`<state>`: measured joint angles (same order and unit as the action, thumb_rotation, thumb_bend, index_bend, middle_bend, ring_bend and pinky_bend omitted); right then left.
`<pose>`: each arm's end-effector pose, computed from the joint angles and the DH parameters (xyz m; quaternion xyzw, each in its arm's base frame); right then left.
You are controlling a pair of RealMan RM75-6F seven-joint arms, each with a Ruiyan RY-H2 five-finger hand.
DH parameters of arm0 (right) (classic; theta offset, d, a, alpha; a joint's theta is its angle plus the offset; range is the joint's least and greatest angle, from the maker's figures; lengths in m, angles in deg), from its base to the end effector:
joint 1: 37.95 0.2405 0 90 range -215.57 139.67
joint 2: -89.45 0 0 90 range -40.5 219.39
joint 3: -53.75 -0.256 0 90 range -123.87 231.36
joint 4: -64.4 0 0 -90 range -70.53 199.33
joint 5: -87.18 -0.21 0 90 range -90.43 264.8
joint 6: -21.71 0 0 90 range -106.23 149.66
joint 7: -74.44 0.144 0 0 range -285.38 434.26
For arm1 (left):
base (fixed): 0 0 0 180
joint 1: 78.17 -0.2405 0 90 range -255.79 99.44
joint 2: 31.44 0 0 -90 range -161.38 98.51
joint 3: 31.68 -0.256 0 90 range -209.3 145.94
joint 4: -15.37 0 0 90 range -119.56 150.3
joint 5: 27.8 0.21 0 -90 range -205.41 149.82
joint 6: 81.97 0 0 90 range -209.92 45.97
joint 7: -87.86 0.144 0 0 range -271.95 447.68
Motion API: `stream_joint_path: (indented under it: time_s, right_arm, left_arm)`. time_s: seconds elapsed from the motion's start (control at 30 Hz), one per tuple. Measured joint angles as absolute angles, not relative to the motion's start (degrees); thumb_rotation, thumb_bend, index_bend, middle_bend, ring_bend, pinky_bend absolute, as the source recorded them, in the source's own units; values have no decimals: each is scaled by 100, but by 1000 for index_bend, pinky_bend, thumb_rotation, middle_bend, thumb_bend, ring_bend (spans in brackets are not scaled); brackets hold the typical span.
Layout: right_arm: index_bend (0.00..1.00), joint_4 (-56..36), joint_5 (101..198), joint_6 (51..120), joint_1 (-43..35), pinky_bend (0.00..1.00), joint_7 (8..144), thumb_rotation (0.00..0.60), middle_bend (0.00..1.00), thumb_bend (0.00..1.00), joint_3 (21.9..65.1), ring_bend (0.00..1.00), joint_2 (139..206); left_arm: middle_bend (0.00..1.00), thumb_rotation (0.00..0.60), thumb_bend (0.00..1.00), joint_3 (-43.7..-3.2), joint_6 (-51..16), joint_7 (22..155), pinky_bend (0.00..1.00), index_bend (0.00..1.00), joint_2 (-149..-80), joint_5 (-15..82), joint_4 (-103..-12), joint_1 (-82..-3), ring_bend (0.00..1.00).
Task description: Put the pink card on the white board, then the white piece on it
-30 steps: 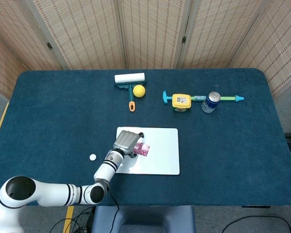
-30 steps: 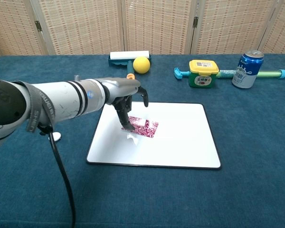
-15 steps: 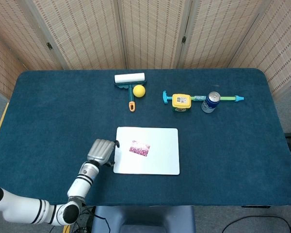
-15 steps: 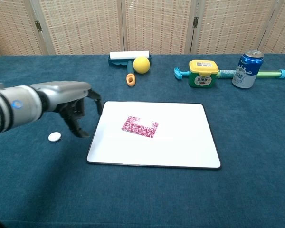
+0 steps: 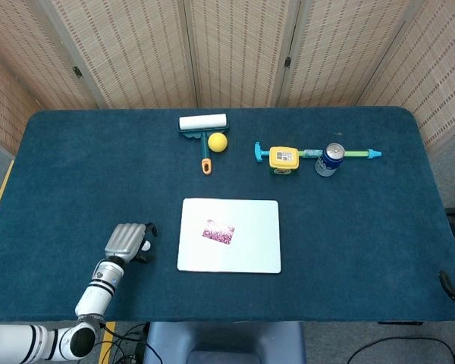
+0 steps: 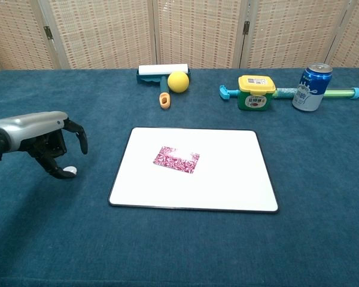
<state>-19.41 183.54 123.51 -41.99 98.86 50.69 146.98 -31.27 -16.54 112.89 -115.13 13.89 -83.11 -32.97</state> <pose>-0.3222 -0.1272 0.2337 0.5537 -0.3545 0.5102 0.5545 -0.1777 0.3054 -0.0041 -0.6979 -0.4810 -0.2839 0.4483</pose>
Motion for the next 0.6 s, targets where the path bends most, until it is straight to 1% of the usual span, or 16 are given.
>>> stream_joint_path:
  time_s: [0.27,0.6]
  right_arm:
    - [0,-2045,18362,12352,-4183,0,9653,600,0,291,5088,0,14732]
    - [0,-2137,18344,12285,-4143,0,9470,600,0,291,5104,0,14742]
  left_arm:
    - [1000,600,259,-2984,-2173,10966,1000,461,-11491,1532,-7860,-3442,1000]
    - [1000,600,258,-2876,-2541,10657,1000,464,-11506,1684,-7475,-3612,1000]
